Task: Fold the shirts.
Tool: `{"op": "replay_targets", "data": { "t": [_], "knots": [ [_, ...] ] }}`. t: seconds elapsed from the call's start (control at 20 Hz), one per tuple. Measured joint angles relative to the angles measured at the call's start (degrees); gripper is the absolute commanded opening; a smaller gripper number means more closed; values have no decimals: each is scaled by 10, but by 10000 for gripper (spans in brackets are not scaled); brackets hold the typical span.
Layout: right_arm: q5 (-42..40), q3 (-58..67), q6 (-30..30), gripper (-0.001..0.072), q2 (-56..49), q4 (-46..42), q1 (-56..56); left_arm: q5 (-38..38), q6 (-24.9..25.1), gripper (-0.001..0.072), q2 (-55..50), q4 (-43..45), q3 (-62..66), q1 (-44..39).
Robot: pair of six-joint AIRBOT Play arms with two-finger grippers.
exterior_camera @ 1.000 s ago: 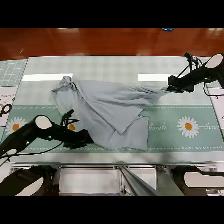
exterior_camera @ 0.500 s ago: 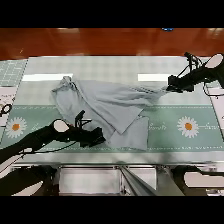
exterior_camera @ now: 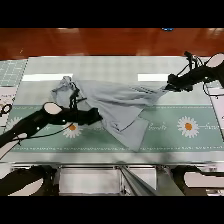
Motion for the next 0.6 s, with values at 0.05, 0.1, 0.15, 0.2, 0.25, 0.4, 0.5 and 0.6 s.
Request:
{"op": "replay_targets", "data": {
  "t": [0.05,0.1,0.15,0.2,0.25,0.4,0.5,0.6],
  "knots": [
    [-1,1,-2,21,8,5,-1,-11,11,15,6,-1,20,18],
    [-5,5,-4,21,18,7,-4,-23,19,15,15,-1,41,38],
    [-5,12,-5,21,27,10,-8,-30,25,15,26,-2,66,59],
    [-4,21,-6,21,37,12,-14,-43,30,15,39,-1,91,81],
    [-2,32,-6,21,46,13,-21,-53,34,15,53,-2,115,102],
    [14,75,-3,21,75,15,-46,-79,41,15,96,-2,195,176],
    [25,107,-1,21,96,16,-60,-104,43,15,120,-2,251,226],
    [31,143,1,21,119,17,-67,-123,43,15,139,-2,310,274]
  ]
}}
